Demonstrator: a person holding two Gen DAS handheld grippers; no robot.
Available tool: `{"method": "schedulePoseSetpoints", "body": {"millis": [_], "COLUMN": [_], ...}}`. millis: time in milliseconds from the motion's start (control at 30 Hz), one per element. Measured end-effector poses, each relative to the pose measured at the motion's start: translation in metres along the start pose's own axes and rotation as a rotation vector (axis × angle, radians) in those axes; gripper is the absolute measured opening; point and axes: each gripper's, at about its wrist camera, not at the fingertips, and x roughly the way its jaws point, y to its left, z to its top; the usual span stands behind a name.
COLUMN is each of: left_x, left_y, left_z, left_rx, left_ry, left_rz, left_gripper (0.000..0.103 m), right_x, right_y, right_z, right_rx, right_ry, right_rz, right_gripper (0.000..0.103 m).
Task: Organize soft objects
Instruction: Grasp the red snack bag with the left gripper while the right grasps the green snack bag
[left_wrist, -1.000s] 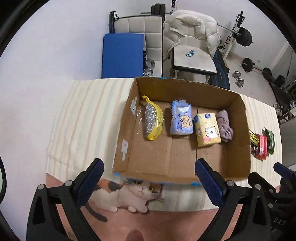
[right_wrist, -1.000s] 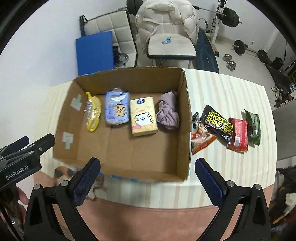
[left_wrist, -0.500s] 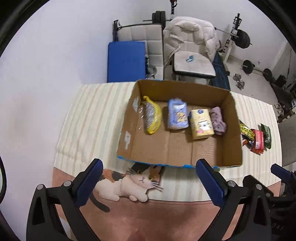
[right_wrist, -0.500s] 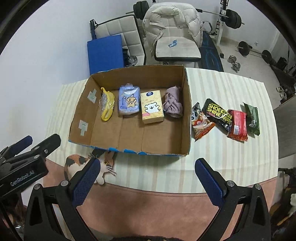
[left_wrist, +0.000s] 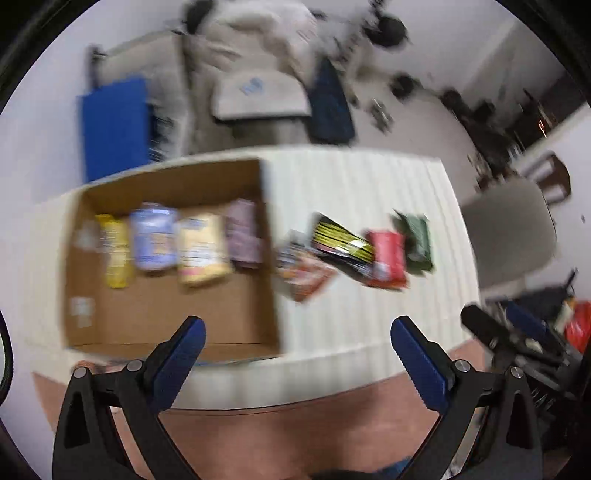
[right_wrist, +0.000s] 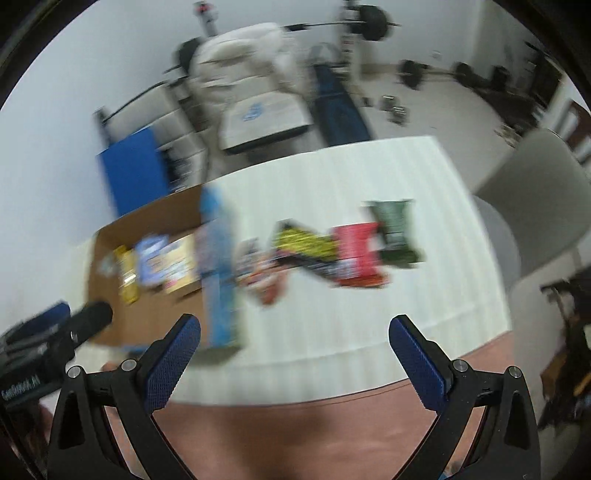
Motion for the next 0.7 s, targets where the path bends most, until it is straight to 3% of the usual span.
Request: {"method": "schedulePoseSetpoints", "body": {"millis": [100, 167, 200, 333, 500, 600, 633, 667, 700], "left_x": [0.057, 0.09, 0.106, 0.158, 0.196, 0.208, 0.211, 0.214, 0.216], "left_y": [-0.043, -0.062, -0.068, -0.081, -0.085, -0.089, -0.092, -0.095, -0.098], "left_z": [0.023, 0.035, 0.04, 0.054, 0.06, 0.062, 0.064, 0.065, 0.066], "left_rx": [0.039, 0.034, 0.027, -0.01, -0.032, -0.034, -0.033, -0.032, -0.029], "left_ry": [0.095, 0.136, 0.156, 0.23, 0.285, 0.302, 0.307, 0.309, 0.311], "left_rz": [-0.006, 0.002, 0.002, 0.025, 0.054, 0.055, 0.051, 0.049, 0.048], "left_gripper": [0.1, 0.099, 0.099, 0.096, 0.09, 0.09, 0.09, 0.088, 0.085], "right_x": [0.024, 0.071, 0.071, 0.156, 0.234, 0.261, 0.268, 0.272, 0.275], "right_y": [-0.055, -0.104, -0.104, -0.151, -0.173, -0.176, -0.177, -0.177, -0.178], "right_z": [0.026, 0.053, 0.053, 0.079, 0.096, 0.105, 0.107, 0.108, 0.109], "right_rx": [0.055, 0.086, 0.086, 0.119, 0.151, 0.158, 0.158, 0.155, 0.154], "right_ry": [0.027, 0.104, 0.104, 0.25, 0.352, 0.385, 0.395, 0.402, 0.405], "right_rz": [-0.015, 0.002, 0.002, 0.053, 0.074, 0.092, 0.095, 0.095, 0.096], "right_gripper": [0.103, 0.103, 0.103, 0.103, 0.097, 0.079, 0.058, 0.043, 0.043]}}
